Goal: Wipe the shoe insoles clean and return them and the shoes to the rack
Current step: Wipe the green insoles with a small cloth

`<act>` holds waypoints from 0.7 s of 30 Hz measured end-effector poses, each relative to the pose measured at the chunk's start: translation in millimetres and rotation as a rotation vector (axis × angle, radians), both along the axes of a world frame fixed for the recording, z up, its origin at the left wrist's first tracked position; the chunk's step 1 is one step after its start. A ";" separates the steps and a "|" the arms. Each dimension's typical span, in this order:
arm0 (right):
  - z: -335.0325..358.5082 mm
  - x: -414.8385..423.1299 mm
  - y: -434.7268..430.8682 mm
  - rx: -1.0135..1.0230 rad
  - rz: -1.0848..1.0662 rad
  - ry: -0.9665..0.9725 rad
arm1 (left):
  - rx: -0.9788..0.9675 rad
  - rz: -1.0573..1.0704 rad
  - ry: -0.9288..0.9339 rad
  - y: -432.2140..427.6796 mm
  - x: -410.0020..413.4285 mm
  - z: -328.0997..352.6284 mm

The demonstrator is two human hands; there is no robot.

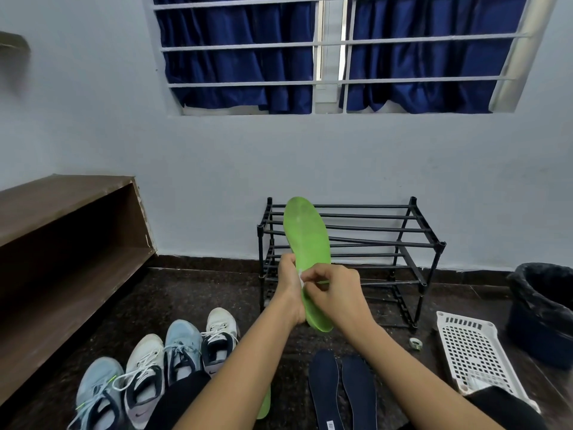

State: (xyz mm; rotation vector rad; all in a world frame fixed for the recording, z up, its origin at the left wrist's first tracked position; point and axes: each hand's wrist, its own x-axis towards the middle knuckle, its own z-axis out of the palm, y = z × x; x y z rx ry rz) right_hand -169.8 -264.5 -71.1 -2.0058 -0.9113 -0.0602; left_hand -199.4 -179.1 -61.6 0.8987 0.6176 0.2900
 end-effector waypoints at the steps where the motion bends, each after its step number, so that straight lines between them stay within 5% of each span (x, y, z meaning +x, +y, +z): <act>1: -0.2 1.0 -0.2 0.009 0.003 0.004 | 0.007 0.002 -0.003 -0.9 -0.4 -0.6; 12: 3.2 17.9 -4.1 0.064 -0.074 -0.012 | -0.012 -0.151 0.017 -18.6 -1.9 -0.5; 21: -4.8 -1.3 7.0 -0.015 0.025 -0.006 | -0.003 0.022 0.082 4.2 -3.8 0.3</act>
